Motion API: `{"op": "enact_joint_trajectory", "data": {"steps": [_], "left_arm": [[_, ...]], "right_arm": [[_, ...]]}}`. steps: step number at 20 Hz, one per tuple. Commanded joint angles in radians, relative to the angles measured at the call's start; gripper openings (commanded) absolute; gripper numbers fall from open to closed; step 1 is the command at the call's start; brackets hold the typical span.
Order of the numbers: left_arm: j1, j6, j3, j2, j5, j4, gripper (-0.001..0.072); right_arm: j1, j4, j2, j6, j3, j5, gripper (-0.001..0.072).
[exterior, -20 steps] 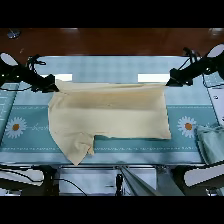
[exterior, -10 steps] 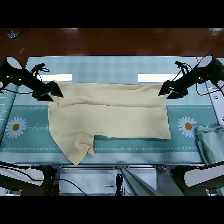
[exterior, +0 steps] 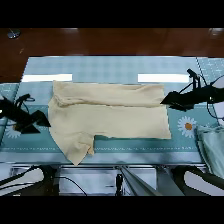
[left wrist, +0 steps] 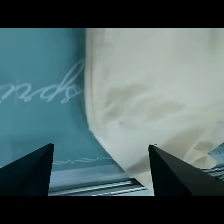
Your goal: Fold the shirts.
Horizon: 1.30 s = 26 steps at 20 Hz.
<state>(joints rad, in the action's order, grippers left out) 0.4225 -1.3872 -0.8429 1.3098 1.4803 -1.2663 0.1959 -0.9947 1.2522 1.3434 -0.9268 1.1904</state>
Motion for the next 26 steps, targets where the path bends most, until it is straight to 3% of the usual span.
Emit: {"op": "enact_joint_trajectory", "data": {"steps": [1, 5, 11, 16, 17, 18, 19, 20, 22, 26], "left_arm": [[0.129, 0.003, 0.238, -0.163, -0.086, 0.085, 0.0706], [0.137, 0.017, 0.369, -0.250, -0.170, 0.126, 0.0706], [0.113, 0.189, 0.478, -0.251, -0.243, 0.394, 0.0705], [0.029, 0.198, 0.513, -0.249, -0.284, 0.422, 0.0702], [0.020, 0.198, 0.509, -0.250, -0.284, 0.422, 0.0674], [0.019, 0.199, 0.505, -0.250, -0.283, 0.422, 0.0426], [0.019, 0.227, 0.502, -0.252, -0.276, 0.428, 0.0043], [0.020, 0.272, 0.500, -0.251, -0.267, 0.444, 0.0028], [0.019, 0.277, 0.499, -0.252, -0.266, 0.448, 0.0028], [0.019, 0.277, 0.499, -0.252, -0.265, 0.448, 0.0028]], "right_arm": [[-0.027, 0.185, -0.131, -0.075, 0.146, -0.099, 0.0631], [-0.058, 0.200, -0.161, -0.074, 0.146, -0.116, 0.0631], [-0.063, 0.233, -0.161, -0.072, 0.146, -0.147, 0.0630], [0.064, 0.196, -0.161, -0.066, 0.138, -0.101, 0.0630], [0.132, 0.146, -0.161, -0.056, 0.139, -0.046, 0.0630], [0.190, 0.053, -0.161, -0.011, 0.140, 0.021, 0.0630], [0.228, -0.072, -0.161, 0.045, 0.145, 0.080, 0.0630], [0.242, -0.198, -0.161, 0.095, 0.159, 0.133, 0.0629], [0.243, -0.336, -0.161, 0.149, 0.207, 0.216, 0.0630], [0.222, -0.217, -0.161, 0.089, 0.329, 0.242, 0.0629]]}}
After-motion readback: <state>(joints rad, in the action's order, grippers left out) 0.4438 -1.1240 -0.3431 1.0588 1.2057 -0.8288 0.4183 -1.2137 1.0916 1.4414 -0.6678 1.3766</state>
